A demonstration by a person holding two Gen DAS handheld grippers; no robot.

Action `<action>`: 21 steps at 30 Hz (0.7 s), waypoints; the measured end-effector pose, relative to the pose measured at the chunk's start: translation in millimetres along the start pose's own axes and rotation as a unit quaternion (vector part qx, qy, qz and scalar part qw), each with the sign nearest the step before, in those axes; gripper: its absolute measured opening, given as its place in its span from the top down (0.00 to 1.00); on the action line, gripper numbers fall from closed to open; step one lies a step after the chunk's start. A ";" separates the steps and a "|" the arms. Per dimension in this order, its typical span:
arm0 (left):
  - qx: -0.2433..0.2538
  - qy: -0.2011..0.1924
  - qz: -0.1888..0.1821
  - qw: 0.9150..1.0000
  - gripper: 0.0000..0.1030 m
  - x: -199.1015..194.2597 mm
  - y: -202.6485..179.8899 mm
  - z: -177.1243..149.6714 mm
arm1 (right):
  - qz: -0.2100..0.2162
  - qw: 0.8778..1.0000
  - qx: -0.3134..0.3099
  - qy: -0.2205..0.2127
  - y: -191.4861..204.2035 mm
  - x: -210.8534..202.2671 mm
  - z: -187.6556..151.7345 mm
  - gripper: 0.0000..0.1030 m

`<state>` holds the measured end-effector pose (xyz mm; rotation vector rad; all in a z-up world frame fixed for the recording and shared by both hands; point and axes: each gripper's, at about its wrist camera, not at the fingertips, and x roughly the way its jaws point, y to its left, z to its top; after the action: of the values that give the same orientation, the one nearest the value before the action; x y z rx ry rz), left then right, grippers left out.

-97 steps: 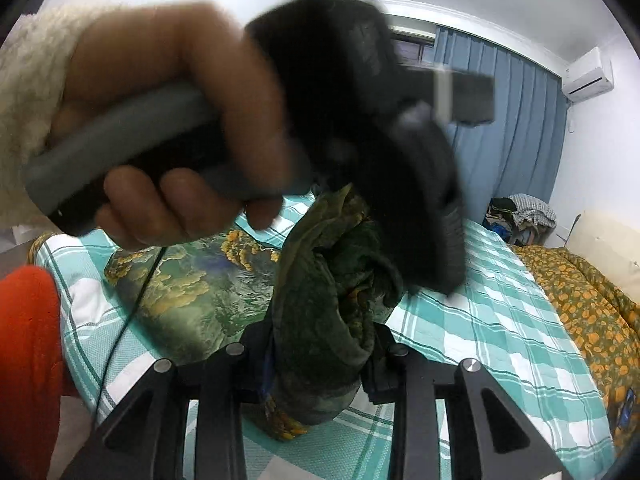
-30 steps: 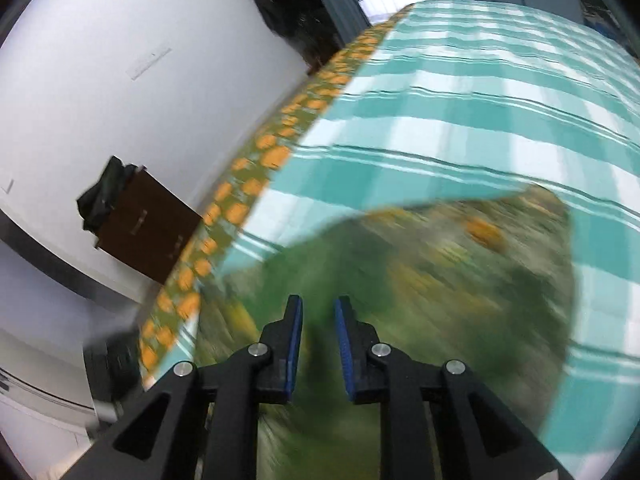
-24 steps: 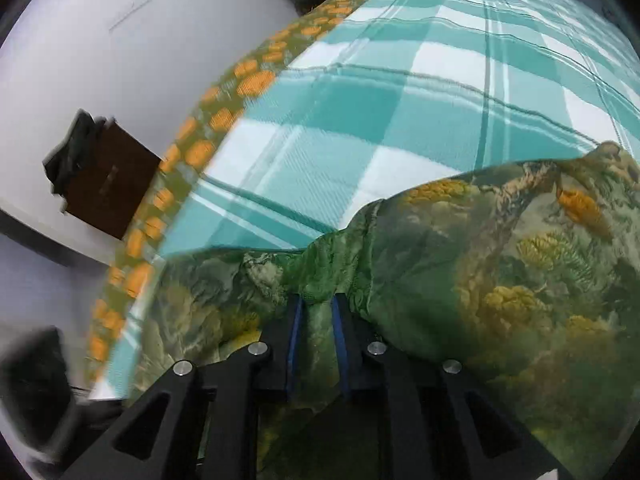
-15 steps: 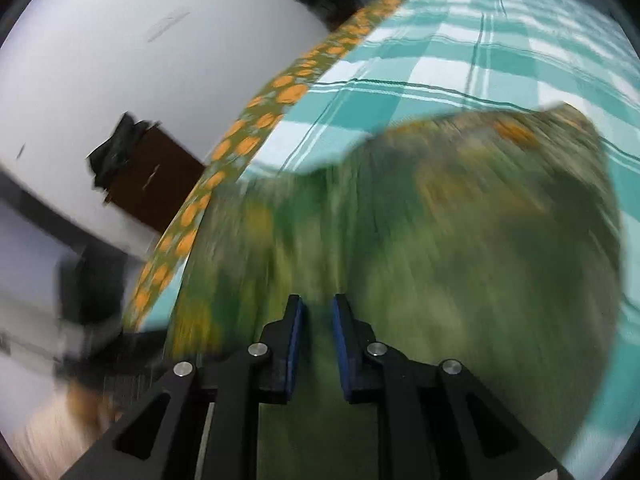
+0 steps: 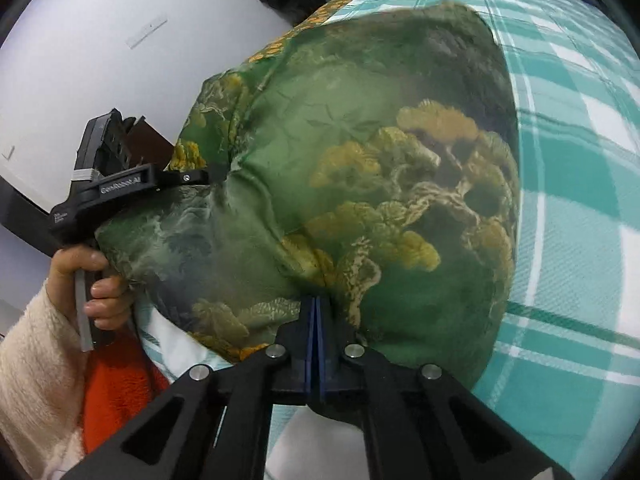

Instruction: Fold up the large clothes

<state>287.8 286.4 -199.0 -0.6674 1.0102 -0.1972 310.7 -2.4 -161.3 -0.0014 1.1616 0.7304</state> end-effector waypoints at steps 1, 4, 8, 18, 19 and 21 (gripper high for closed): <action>-0.002 -0.002 0.000 1.000 0.43 -1.9 -1.7 0.5 | -0.013 1.000 -0.016 -0.008 10.2 -8.1 4.4 0.95; -0.016 -0.005 -0.006 1.000 0.33 -15.5 -7.9 0.7 | -0.036 0.996 -0.063 -0.049 43.7 -26.0 19.0 0.63; -0.038 -0.026 -0.013 0.999 0.24 -49.3 -4.7 1.3 | -0.015 0.991 -0.111 -0.073 76.8 -18.0 39.5 0.55; -0.177 -0.054 -0.096 0.978 0.15 -52.0 97.0 -5.4 | -0.011 0.990 -0.132 -0.042 101.0 58.5 47.0 0.53; -0.177 -0.043 -0.112 0.977 0.15 -40.9 95.7 -5.4 | -0.017 0.990 -0.136 -0.044 104.6 59.0 47.1 0.53; -0.166 -0.031 -0.126 0.977 0.14 -26.9 91.0 -3.1 | -0.021 0.989 -0.139 -0.043 107.5 62.4 48.8 0.53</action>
<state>257.7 368.8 -235.5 -1.1032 0.9038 -0.2291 307.3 130.9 -153.6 -0.2253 0.9673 0.8411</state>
